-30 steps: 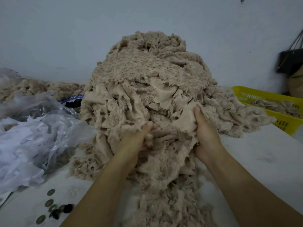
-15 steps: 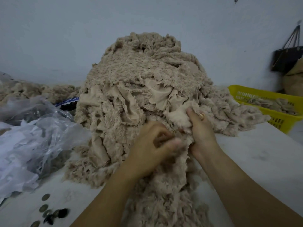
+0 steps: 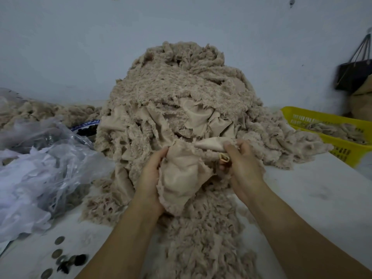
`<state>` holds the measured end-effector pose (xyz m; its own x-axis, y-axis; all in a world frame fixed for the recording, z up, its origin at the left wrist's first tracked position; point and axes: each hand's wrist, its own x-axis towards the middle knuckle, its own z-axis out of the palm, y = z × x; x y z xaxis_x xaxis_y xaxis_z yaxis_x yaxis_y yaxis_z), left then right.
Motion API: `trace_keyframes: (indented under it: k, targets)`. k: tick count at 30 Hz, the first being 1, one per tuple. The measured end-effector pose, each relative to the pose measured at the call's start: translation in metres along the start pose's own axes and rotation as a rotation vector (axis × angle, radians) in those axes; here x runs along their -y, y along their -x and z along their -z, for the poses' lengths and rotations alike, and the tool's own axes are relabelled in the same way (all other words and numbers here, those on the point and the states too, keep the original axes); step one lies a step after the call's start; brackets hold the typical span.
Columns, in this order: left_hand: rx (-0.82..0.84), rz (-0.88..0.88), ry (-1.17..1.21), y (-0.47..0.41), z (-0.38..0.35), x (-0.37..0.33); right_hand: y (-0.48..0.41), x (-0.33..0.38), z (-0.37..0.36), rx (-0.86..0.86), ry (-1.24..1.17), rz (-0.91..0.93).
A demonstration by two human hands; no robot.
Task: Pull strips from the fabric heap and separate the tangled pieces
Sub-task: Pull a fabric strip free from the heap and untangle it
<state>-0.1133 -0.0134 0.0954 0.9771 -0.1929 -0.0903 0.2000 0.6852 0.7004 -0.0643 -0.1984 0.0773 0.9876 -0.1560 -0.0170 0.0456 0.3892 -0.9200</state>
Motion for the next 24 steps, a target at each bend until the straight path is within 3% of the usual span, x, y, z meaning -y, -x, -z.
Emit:
trace_keyframes:
  k: [4, 8, 11, 14, 20, 21, 24]
  targets:
    - [0.065, -0.017, 0.03, -0.001, 0.002, 0.0, 0.001, -0.001, 0.003, 0.006, 0.012, 0.017]
    - [0.004, -0.05, -0.038, -0.004, 0.002, 0.003, 0.007, 0.004, 0.0, 0.03, 0.095, 0.078]
    - [-0.014, -0.116, -0.194, -0.006, -0.004, 0.011, 0.022, 0.0, -0.006, 0.297, 0.343, 0.123]
    - [-0.033, -0.165, -0.265, -0.005, -0.007, 0.015, 0.029, -0.004, -0.014, 0.485, 0.42, 0.111]
    - [-0.18, -0.345, -0.571, -0.007, -0.002, 0.016, 0.02, -0.01, -0.007, 0.441, 0.592, 0.149]
    - [-0.186, -0.362, -0.583, -0.008, 0.0, 0.017, 0.017, -0.005, -0.005, 0.403, 0.467, 0.143]
    - [-0.231, -0.413, -0.609, -0.015, 0.006, 0.016, 0.001, 0.019, 0.006, 0.24, -0.379, 0.096]
